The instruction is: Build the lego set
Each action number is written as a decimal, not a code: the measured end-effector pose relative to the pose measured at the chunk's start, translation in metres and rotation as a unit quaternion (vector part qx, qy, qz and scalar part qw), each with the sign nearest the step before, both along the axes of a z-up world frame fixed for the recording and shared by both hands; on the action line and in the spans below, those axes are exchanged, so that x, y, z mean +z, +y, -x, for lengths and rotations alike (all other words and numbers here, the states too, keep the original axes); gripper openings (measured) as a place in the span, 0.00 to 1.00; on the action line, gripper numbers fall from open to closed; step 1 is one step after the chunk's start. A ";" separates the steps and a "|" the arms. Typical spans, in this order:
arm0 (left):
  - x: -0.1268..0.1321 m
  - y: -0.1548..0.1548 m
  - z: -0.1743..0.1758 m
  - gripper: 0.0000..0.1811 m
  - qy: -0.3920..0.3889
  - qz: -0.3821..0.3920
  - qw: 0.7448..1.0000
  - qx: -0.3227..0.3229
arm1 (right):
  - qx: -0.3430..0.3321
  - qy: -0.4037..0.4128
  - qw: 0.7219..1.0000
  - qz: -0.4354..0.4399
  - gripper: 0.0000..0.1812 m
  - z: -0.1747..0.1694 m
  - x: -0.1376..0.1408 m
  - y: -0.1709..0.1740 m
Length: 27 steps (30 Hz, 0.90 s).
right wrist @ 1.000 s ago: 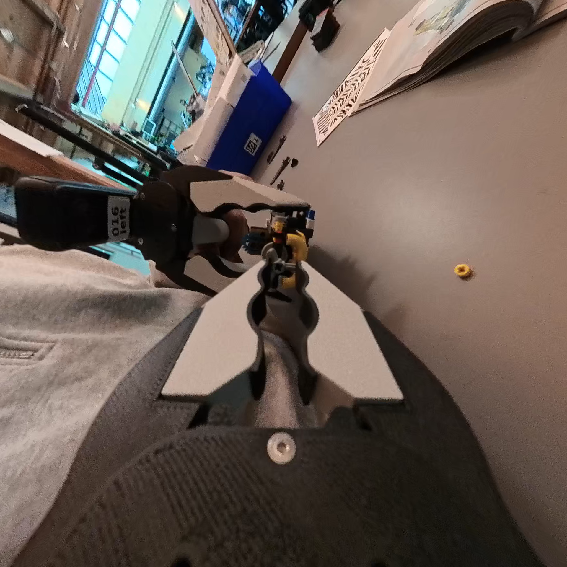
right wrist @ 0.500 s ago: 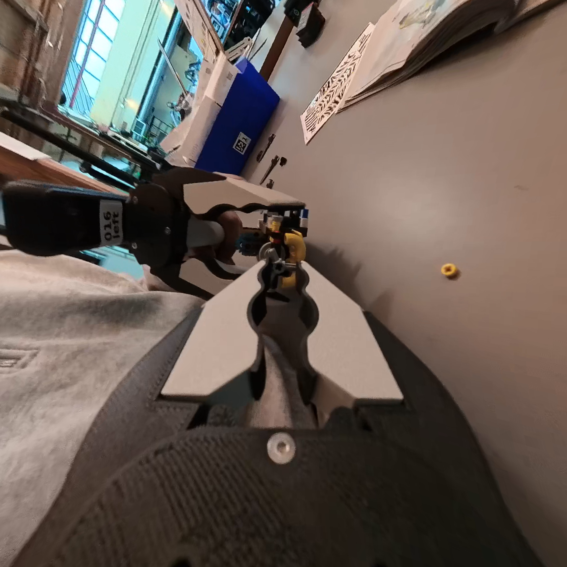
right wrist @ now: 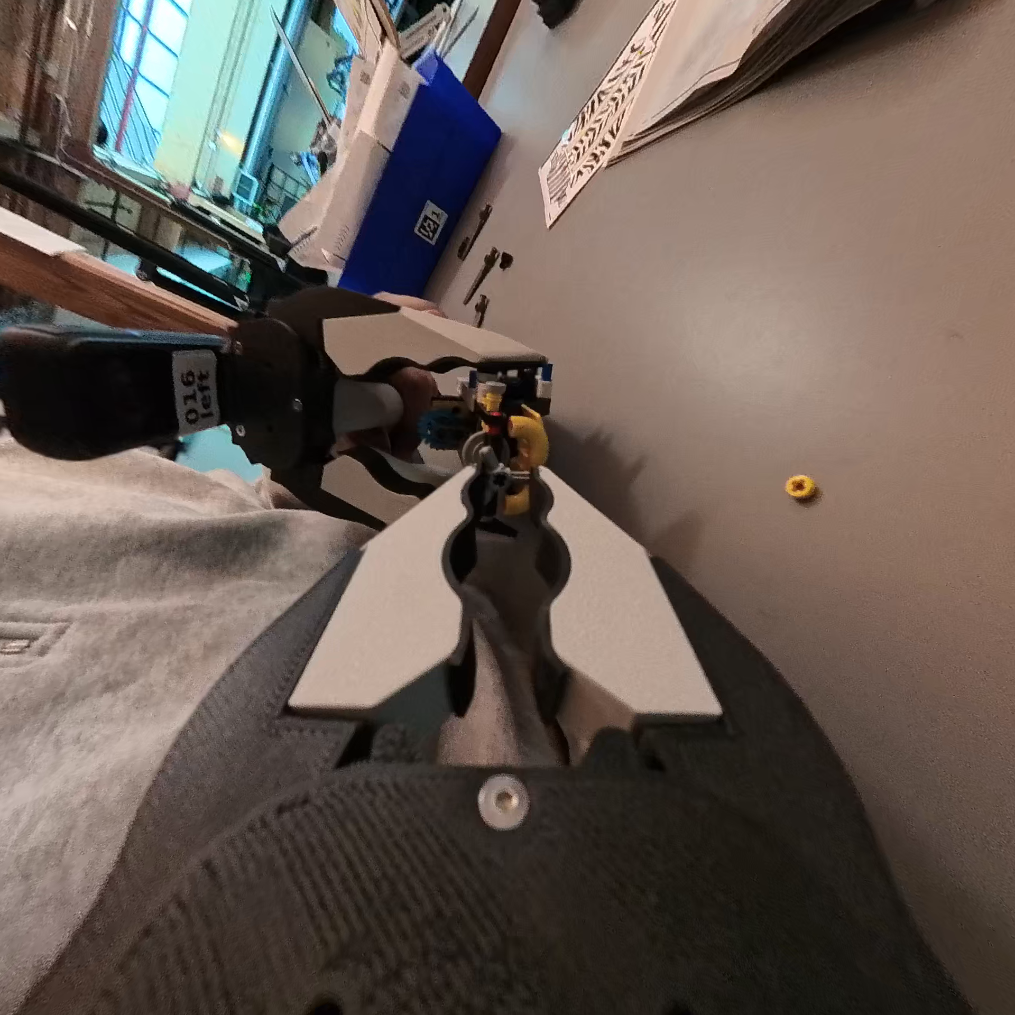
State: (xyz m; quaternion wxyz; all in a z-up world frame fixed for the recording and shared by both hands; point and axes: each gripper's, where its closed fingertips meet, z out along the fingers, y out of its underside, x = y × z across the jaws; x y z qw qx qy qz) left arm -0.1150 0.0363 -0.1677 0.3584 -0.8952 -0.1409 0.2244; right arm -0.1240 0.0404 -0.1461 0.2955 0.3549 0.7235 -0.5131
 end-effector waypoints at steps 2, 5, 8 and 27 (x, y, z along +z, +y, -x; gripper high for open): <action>-0.002 0.000 -0.001 0.40 0.001 0.002 1.000 -0.004 | 0.015 0.023 0.999 -0.019 0.08 -0.001 -0.002 0.000; -0.003 0.000 0.000 0.40 -0.004 0.000 1.000 -0.005 | 0.029 0.041 0.998 -0.040 0.08 0.000 -0.003 0.000; 0.000 -0.002 0.000 0.40 -0.007 -0.009 1.000 -0.005 | 0.049 0.100 0.993 -0.045 0.10 0.000 0.002 0.000; 0.011 -0.010 -0.015 0.40 -0.043 -0.069 0.994 -0.072 | 0.232 0.496 0.836 -0.004 0.05 -0.024 0.021 0.000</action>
